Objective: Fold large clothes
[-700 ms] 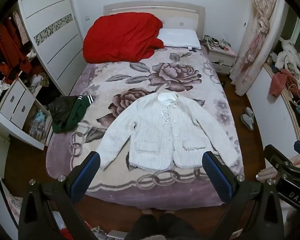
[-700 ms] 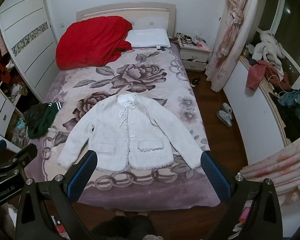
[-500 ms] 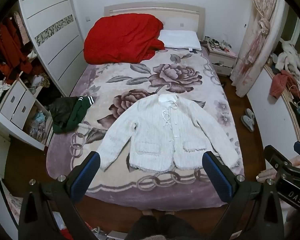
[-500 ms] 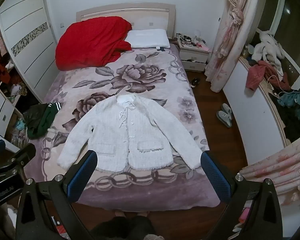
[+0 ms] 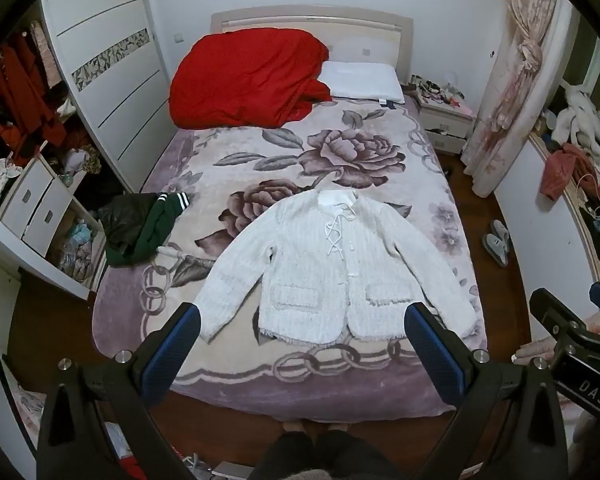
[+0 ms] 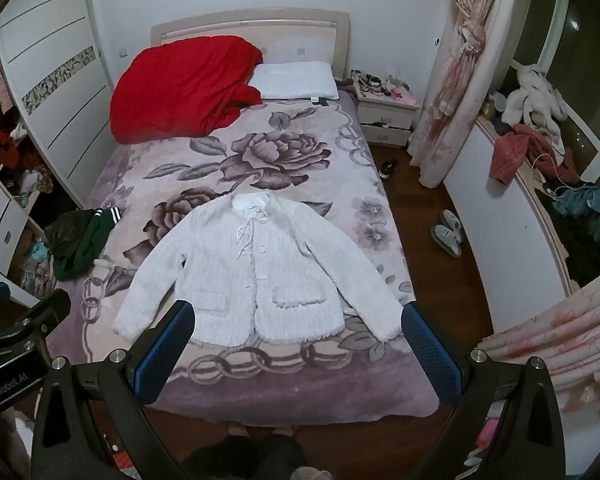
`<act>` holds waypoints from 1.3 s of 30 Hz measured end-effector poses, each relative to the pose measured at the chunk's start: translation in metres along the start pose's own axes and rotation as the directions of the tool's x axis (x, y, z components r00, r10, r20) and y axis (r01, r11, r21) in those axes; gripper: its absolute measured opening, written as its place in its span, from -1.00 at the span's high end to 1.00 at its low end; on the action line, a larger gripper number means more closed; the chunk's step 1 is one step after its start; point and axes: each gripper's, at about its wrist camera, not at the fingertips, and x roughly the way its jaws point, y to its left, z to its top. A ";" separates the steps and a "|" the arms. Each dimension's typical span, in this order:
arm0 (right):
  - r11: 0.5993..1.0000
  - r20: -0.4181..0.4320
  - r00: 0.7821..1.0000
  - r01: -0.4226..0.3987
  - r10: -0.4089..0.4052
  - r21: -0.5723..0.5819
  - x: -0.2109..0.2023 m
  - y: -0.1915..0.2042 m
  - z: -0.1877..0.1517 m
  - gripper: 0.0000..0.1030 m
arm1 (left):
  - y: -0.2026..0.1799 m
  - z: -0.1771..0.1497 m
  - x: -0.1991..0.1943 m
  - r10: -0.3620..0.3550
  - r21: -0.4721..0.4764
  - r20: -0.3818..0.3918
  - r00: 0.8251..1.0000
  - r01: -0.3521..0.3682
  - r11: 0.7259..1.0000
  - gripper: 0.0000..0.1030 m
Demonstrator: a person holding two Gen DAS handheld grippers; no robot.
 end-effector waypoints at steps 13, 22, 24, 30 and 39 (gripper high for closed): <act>1.000 0.008 1.000 0.003 -0.003 0.000 -0.005 -0.002 0.001 -1.00 | 0.000 0.005 -0.001 0.002 -0.001 0.006 1.000 -0.002 1.000 -1.00; 1.000 0.012 1.000 0.005 -0.005 -0.001 -0.010 -0.002 0.007 -1.00 | 0.000 0.004 -0.001 0.001 -0.002 0.009 1.000 -0.001 1.000 -1.00; 1.000 0.015 1.000 0.006 -0.006 -0.002 -0.010 -0.002 0.007 -1.00 | 0.000 0.003 -0.001 0.001 0.000 0.011 1.000 -0.001 1.000 -1.00; 1.000 0.014 1.000 0.005 -0.005 0.000 -0.010 -0.003 0.007 -1.00 | 0.000 0.010 -0.005 0.000 0.000 0.015 1.000 0.000 1.000 -1.00; 1.000 0.017 1.000 0.006 -0.006 -0.005 -0.019 -0.001 0.019 -1.00 | -0.001 0.008 -0.005 0.001 -0.001 0.016 1.000 -0.001 1.000 -1.00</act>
